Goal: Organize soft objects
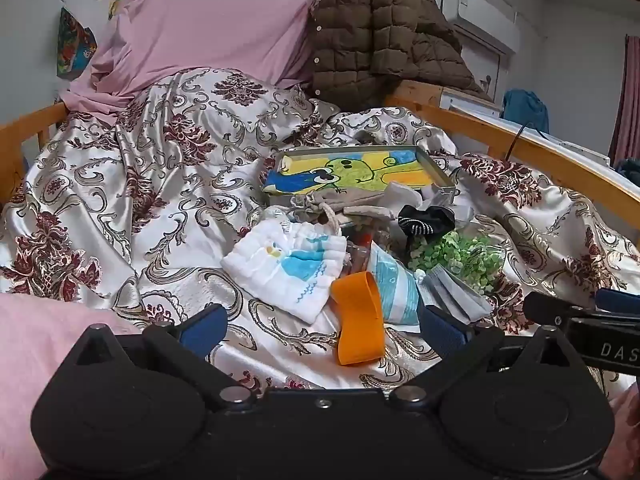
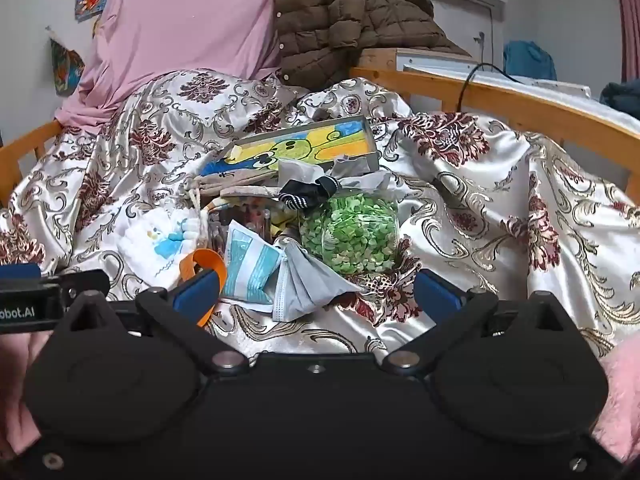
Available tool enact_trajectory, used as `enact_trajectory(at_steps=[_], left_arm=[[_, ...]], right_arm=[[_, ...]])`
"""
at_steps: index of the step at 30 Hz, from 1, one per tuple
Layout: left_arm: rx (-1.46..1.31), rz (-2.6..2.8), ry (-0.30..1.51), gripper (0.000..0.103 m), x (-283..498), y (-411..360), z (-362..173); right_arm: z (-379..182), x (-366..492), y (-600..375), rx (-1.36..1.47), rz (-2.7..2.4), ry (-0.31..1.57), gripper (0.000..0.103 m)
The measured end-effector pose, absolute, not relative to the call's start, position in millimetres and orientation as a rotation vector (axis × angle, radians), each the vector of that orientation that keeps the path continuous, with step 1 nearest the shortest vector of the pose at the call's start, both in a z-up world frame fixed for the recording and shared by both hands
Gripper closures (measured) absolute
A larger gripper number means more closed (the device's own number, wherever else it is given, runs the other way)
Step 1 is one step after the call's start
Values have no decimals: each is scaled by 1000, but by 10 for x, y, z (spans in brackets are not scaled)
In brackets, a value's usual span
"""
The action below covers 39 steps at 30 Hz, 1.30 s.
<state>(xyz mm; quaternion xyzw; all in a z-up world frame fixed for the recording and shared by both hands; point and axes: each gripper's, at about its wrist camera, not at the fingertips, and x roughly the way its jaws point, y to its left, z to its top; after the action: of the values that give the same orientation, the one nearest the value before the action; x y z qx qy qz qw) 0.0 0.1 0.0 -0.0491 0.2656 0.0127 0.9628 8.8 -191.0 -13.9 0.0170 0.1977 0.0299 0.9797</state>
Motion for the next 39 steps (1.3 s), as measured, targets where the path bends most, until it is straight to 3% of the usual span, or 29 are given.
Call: enact_trajectory(at_steps=[39], left_arm=[[-98,26,540,1,0,1,0]], right_arm=[[-179,119,-1931,92,57,435,1]])
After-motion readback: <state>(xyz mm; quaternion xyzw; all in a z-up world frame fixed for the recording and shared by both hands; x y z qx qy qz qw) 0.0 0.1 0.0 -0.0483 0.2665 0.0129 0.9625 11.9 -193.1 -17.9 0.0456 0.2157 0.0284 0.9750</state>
